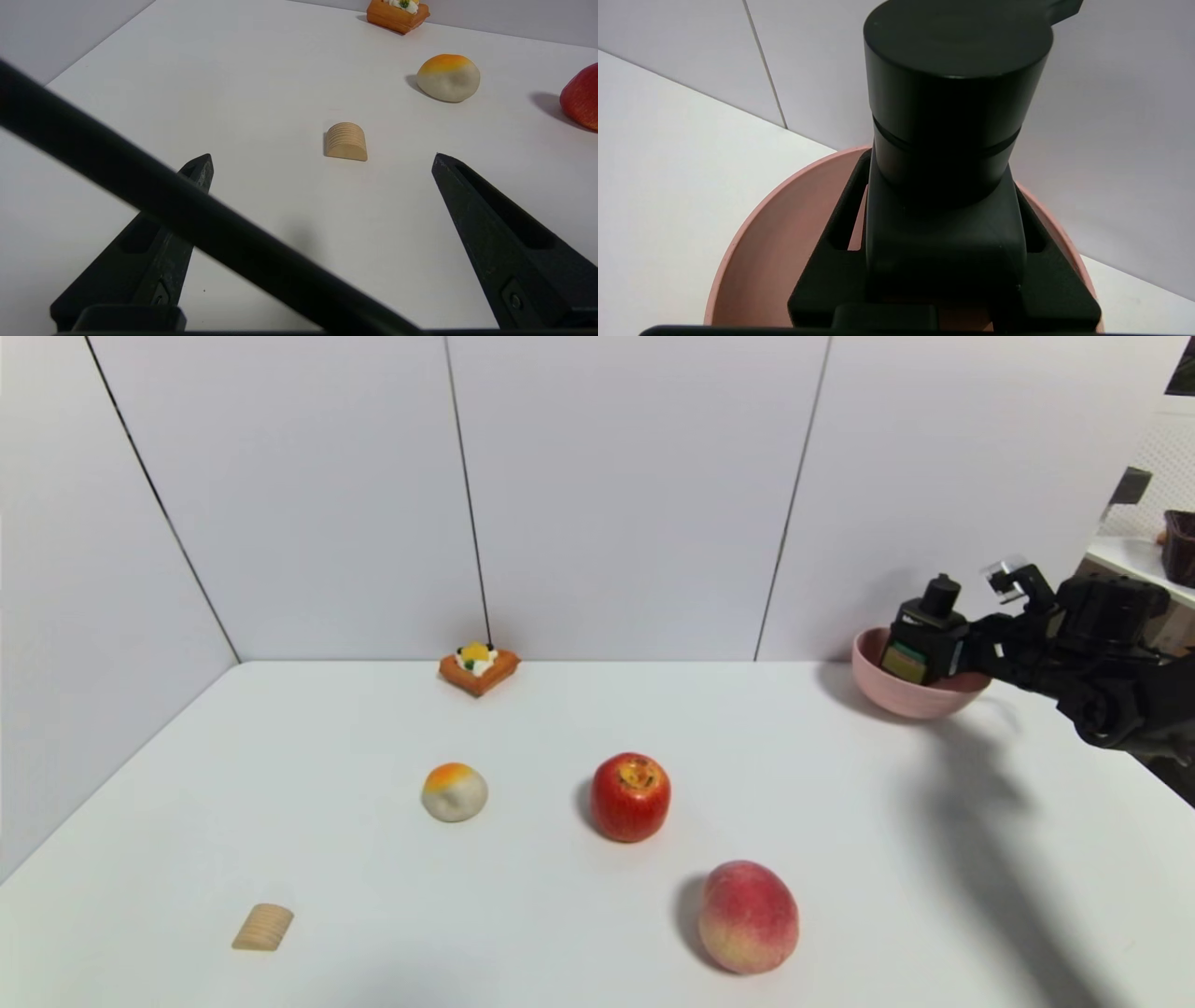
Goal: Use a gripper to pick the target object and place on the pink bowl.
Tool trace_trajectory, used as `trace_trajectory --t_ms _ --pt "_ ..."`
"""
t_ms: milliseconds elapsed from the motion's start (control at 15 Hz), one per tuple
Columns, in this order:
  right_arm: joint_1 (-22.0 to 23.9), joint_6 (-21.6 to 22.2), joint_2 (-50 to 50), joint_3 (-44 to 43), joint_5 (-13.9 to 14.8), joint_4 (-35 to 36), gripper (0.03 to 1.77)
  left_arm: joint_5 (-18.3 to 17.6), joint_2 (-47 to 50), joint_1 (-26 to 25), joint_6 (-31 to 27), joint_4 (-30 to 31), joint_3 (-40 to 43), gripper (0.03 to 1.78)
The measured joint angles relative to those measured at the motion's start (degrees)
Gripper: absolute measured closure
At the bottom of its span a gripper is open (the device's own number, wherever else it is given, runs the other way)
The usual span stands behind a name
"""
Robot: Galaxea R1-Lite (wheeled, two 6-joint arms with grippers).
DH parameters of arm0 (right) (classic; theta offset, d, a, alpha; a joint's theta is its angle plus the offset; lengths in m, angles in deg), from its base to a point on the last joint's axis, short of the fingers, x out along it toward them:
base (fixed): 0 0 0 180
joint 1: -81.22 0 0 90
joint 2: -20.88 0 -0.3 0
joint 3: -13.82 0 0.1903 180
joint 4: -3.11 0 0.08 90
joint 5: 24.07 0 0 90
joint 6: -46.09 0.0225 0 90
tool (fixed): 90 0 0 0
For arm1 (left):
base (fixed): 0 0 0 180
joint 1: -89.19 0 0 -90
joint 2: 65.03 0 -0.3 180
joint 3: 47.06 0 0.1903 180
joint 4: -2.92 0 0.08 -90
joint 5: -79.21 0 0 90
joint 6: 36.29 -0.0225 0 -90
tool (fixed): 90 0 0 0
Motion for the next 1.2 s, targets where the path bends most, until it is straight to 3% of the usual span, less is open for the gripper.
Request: trace_trajectory --t_ms 267,533,933,1200 --pt "0.0 0.0 0.0 0.2 0.1 0.0 0.77 0.0 0.0 0.0 0.0 0.0 0.0 0.12" --pt "0.0 0.1 -0.9 0.4 0.2 -0.2 0.49 0.0 0.0 0.0 0.0 0.0 0.0 0.12" --pt "1.8 0.1 -13.8 7.9 0.1 -5.4 0.28 0.0 0.0 0.0 0.0 0.0 0.0 0.12" --pt "4.5 0.1 -31.3 22.3 0.1 -7.3 0.2 0.0 0.0 0.0 0.0 0.0 0.0 0.12"
